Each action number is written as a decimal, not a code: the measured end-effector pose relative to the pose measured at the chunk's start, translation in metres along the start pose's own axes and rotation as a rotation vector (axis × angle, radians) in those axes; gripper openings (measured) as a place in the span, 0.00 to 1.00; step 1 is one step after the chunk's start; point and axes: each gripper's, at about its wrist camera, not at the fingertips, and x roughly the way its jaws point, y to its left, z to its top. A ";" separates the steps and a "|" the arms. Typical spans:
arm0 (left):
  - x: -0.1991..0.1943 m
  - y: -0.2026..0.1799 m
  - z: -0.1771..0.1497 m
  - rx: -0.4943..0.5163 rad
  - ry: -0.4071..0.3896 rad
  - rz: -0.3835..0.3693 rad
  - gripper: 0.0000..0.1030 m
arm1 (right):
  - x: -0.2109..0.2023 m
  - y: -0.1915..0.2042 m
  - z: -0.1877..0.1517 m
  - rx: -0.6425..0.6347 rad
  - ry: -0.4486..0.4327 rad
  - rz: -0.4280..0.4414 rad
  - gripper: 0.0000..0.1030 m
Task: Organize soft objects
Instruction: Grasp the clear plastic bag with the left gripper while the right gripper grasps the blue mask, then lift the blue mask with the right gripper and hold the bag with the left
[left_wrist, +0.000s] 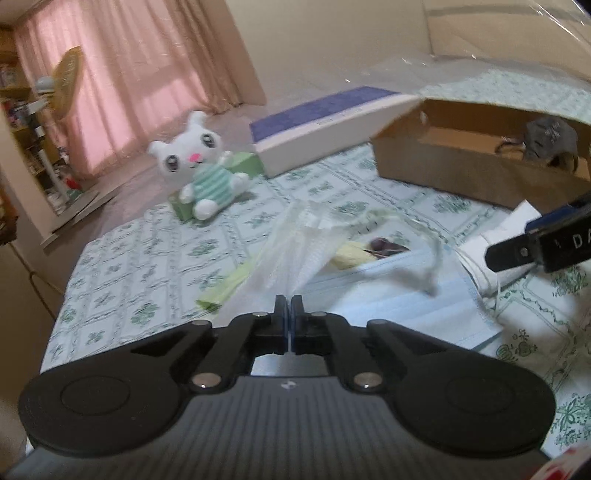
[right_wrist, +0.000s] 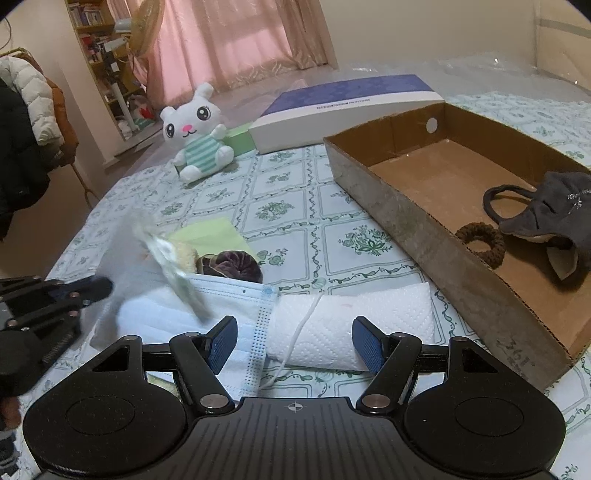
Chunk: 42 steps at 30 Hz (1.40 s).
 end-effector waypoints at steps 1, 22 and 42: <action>-0.005 0.005 -0.001 -0.013 0.001 0.011 0.03 | -0.002 0.001 0.000 -0.006 -0.004 0.004 0.67; -0.066 0.089 -0.079 -0.443 0.307 0.168 0.03 | 0.029 0.086 -0.066 -0.634 -0.006 -0.040 0.66; -0.074 0.078 -0.061 -0.439 0.247 0.157 0.03 | -0.005 0.080 -0.052 -0.615 -0.140 0.041 0.00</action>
